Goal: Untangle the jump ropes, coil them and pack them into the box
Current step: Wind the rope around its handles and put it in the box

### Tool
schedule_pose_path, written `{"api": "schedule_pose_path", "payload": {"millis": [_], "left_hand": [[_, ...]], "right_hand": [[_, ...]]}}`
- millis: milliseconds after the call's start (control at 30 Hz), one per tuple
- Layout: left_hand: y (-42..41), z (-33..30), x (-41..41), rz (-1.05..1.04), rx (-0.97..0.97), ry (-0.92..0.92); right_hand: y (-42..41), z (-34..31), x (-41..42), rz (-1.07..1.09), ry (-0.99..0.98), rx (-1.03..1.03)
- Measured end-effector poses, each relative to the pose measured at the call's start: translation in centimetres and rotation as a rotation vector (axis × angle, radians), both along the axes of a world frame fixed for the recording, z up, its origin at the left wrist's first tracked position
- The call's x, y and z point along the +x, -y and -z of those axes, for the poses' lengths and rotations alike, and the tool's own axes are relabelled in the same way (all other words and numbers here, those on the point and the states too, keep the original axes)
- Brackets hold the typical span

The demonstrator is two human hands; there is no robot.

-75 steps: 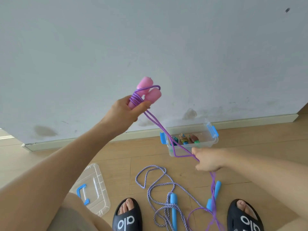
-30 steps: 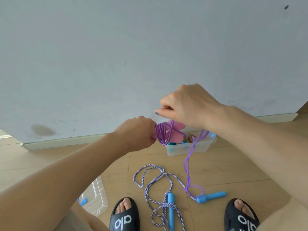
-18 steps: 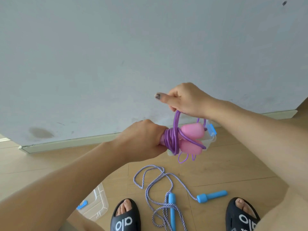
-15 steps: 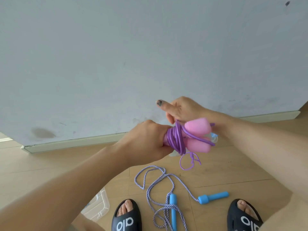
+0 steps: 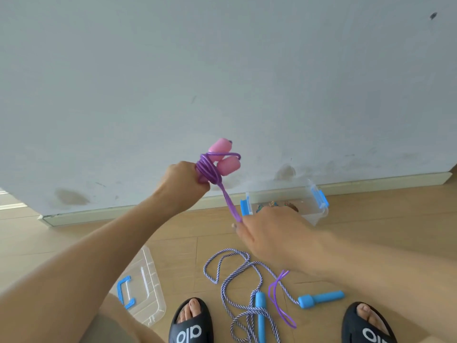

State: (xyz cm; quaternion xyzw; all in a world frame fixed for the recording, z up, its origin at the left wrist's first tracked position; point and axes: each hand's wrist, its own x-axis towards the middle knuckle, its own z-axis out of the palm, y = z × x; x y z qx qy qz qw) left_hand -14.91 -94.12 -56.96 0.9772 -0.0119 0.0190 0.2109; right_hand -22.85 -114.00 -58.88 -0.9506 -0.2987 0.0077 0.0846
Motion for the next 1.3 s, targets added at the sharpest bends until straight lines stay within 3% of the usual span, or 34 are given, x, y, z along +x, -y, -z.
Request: {"api": "schedule_pose_path", "payload": {"millis": [67, 200, 300, 400, 500, 600, 767, 867, 1033, 1133, 1300], "left_hand": [[0.9, 0.6, -0.3, 0.055, 0.129, -0.044], [2.9, 0.7, -1.8, 0.164, 0.330, -0.111], [4.6, 0.0, -3.4, 0.264, 0.436, -0.097], [6.3, 0.6, -4.7, 0.439, 0.540, 0.058], [6.9, 0.4, -5.1, 0.523, 0.454, 0.061], [6.7, 0.2, -5.2, 0.610, 0.335, 0.084], [6.3, -0.9, -6.5, 0.719, -0.010, 0.055], [6.0, -2.2, -6.8, 0.714, -0.122, 0.051], [4.4, -2.8, -5.7, 0.557, -0.196, 0.023], [3.5, -2.3, -4.4, 0.347, -0.187, 0.012], [2.4, -1.6, -2.6, 0.169, -0.203, -0.023]], "right_hand": [[-0.7, -0.6, -0.8, -0.137, 0.116, -0.243], [-1.1, -2.9, 0.1, -0.186, 0.348, -0.247], [-0.3, -4.9, 1.8, -0.110, 0.439, -0.050], [1.3, -6.4, 4.1, -0.053, 0.478, 0.046], [2.4, -6.4, 6.2, -0.028, 0.334, 0.028], [2.9, -6.0, 7.4, 0.017, 0.142, 0.148], [4.3, -5.7, 8.3, 0.068, -0.440, 0.393], [4.5, -5.2, 8.4, 0.160, -0.660, 0.467], [6.3, -1.3, 8.0, 0.353, -0.652, 0.316], [4.6, -0.5, 6.8, 0.333, -0.790, 0.522], [2.6, -1.1, 4.4, 0.452, -0.805, 0.606]]}}
